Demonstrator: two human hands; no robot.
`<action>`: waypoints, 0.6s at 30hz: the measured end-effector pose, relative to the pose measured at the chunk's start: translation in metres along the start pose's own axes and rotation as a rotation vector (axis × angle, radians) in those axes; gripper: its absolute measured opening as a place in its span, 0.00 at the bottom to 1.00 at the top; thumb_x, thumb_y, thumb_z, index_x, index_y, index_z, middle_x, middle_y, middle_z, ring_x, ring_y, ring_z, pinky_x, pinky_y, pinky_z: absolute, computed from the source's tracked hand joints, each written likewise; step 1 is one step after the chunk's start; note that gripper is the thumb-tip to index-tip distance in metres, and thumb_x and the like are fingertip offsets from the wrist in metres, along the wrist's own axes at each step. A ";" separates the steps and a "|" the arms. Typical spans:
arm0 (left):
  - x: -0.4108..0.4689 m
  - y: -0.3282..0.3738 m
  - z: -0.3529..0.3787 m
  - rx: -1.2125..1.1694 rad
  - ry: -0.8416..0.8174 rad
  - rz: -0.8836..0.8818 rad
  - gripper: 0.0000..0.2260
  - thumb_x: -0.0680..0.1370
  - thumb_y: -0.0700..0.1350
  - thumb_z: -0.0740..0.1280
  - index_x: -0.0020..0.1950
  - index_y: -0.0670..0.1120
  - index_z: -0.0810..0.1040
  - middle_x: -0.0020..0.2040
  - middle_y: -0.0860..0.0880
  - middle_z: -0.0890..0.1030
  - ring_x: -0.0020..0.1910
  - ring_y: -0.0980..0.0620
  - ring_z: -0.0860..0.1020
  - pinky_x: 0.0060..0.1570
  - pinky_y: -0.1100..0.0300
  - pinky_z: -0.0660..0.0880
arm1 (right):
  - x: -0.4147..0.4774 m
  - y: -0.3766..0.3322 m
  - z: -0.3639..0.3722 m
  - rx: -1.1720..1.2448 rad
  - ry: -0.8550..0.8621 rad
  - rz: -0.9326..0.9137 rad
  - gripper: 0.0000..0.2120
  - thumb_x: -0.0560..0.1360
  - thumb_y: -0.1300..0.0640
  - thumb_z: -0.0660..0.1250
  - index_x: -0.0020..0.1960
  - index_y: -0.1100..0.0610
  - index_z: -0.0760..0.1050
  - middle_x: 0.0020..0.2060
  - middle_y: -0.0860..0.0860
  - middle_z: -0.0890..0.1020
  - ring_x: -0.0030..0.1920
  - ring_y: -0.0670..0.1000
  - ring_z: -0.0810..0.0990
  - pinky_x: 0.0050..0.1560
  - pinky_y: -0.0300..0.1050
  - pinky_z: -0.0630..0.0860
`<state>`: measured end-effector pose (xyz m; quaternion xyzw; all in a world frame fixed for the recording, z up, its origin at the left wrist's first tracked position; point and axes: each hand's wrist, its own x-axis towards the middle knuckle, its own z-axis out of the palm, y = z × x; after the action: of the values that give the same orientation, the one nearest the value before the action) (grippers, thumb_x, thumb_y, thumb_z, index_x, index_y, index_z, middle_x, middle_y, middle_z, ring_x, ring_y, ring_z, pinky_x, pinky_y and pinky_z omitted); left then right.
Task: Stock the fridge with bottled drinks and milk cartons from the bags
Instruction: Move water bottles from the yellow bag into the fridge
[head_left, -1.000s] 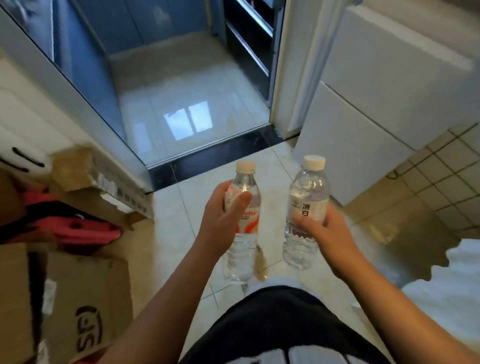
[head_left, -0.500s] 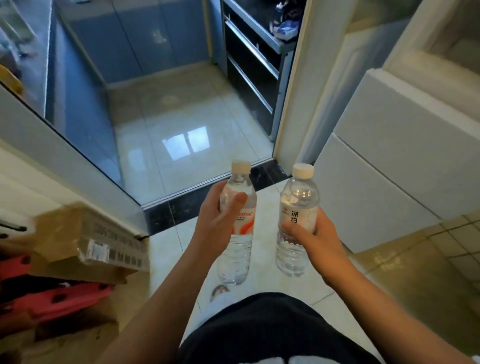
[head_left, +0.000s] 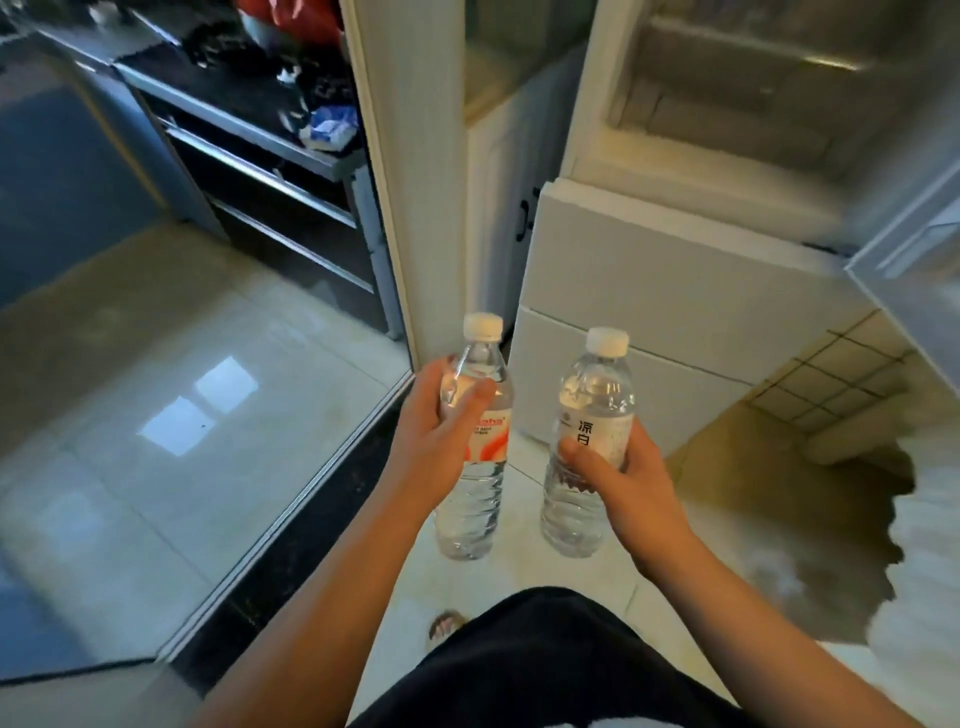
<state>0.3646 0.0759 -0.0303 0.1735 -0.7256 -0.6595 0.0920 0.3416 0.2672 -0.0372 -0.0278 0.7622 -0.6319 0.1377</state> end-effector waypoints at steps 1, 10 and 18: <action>0.012 0.004 0.004 -0.004 -0.032 0.006 0.15 0.76 0.57 0.64 0.61 0.56 0.72 0.51 0.56 0.80 0.47 0.65 0.81 0.38 0.70 0.77 | 0.005 -0.002 -0.002 0.009 0.039 0.007 0.16 0.74 0.55 0.72 0.59 0.51 0.74 0.47 0.47 0.83 0.46 0.43 0.83 0.41 0.35 0.77; 0.123 0.046 0.074 -0.044 -0.277 0.130 0.20 0.74 0.56 0.63 0.63 0.48 0.73 0.49 0.53 0.82 0.44 0.61 0.83 0.38 0.69 0.77 | 0.075 -0.022 -0.049 0.136 0.284 -0.049 0.10 0.74 0.59 0.70 0.54 0.50 0.75 0.41 0.45 0.84 0.42 0.44 0.83 0.38 0.34 0.77; 0.235 0.106 0.156 -0.097 -0.310 0.237 0.15 0.77 0.53 0.63 0.62 0.50 0.73 0.50 0.52 0.82 0.48 0.58 0.83 0.40 0.67 0.78 | 0.200 -0.061 -0.118 0.155 0.375 -0.197 0.13 0.73 0.51 0.72 0.55 0.53 0.77 0.45 0.51 0.85 0.44 0.47 0.84 0.39 0.36 0.79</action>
<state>0.0773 0.1403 0.0344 -0.0210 -0.7139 -0.6969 0.0645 0.1122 0.3246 0.0058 0.0266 0.7172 -0.6931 -0.0670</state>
